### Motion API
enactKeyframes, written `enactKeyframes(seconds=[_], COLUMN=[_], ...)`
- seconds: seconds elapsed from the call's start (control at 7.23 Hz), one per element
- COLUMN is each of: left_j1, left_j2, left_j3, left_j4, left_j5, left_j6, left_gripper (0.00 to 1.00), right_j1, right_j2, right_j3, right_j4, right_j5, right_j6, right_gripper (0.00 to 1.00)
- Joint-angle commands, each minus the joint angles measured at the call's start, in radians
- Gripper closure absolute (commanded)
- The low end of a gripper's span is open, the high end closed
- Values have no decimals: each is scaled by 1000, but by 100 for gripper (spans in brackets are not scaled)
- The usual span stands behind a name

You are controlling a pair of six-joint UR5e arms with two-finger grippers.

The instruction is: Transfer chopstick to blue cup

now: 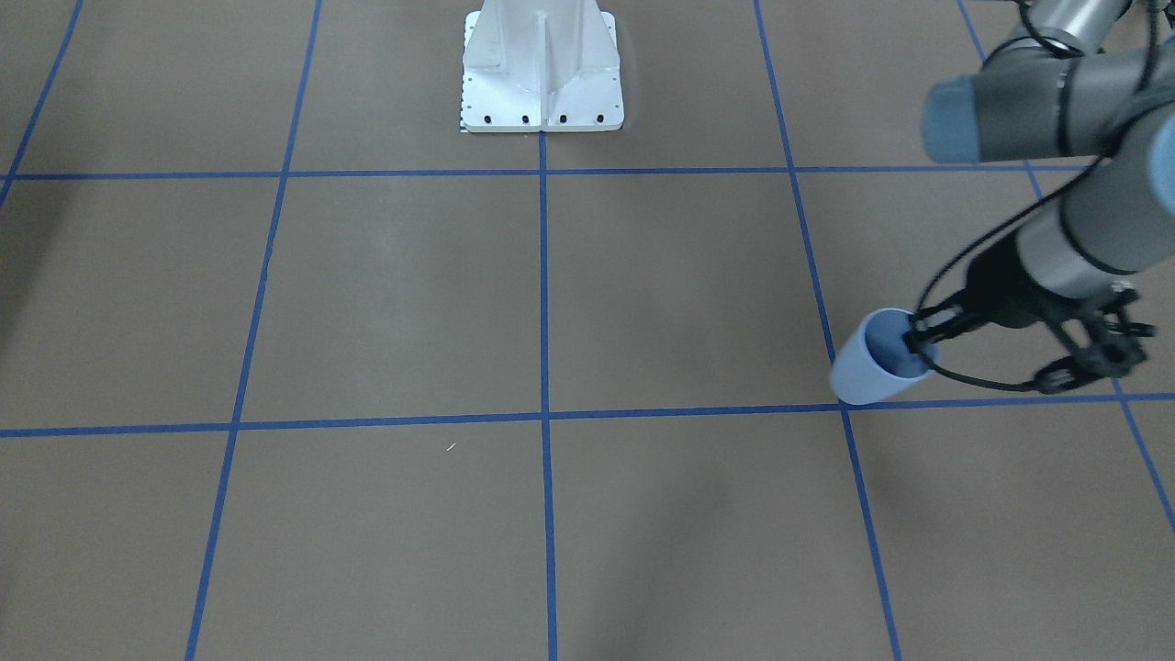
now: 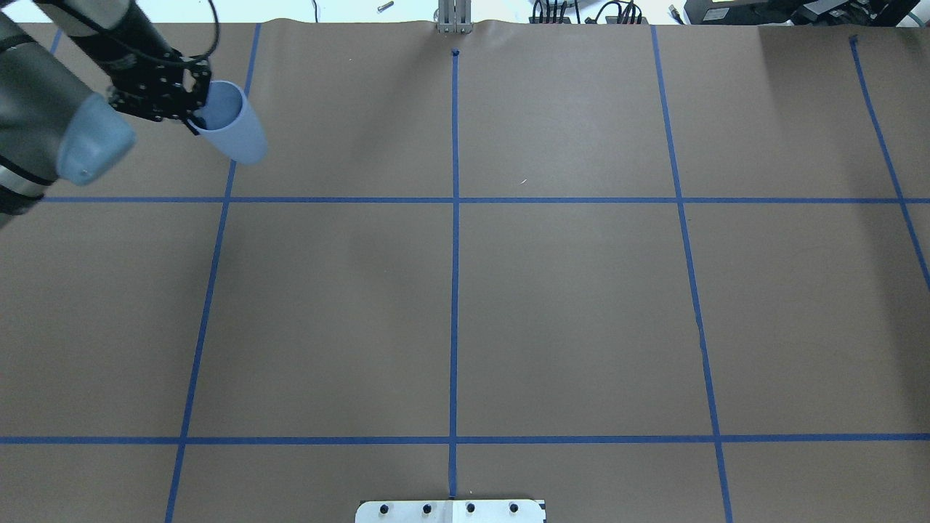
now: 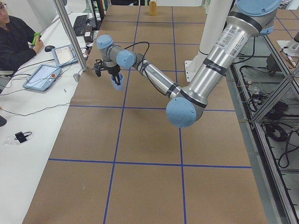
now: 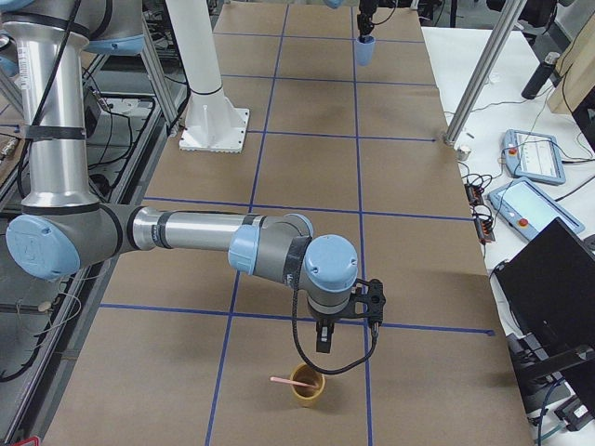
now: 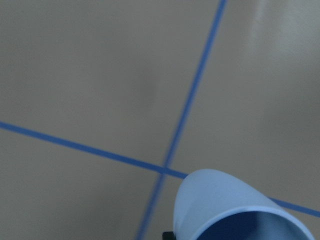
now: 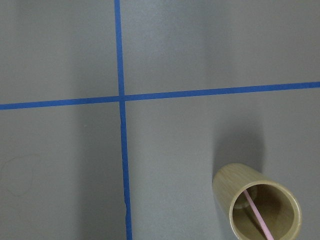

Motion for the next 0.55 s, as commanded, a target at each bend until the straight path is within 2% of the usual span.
enactKeyframes(seconds=[0.0,0.28,0.41], left_j1=[199,285,308], left_j2=[-88,-160,-232], left_j3=[-8,33,106], left_j4=[21,10,-7], left_j5=[108,136,136], left_j6=[-208,-273,-319], left_gripper=[100,100,100], right_j1=[1,1,1], right_j2=[-3,-4,-7], right_j3=[-4,-4,-4], right_j4=[0,0,0], right_j5=[-1,-1,-1], right_j6=[0,0,0], right_gripper=[0,0,0])
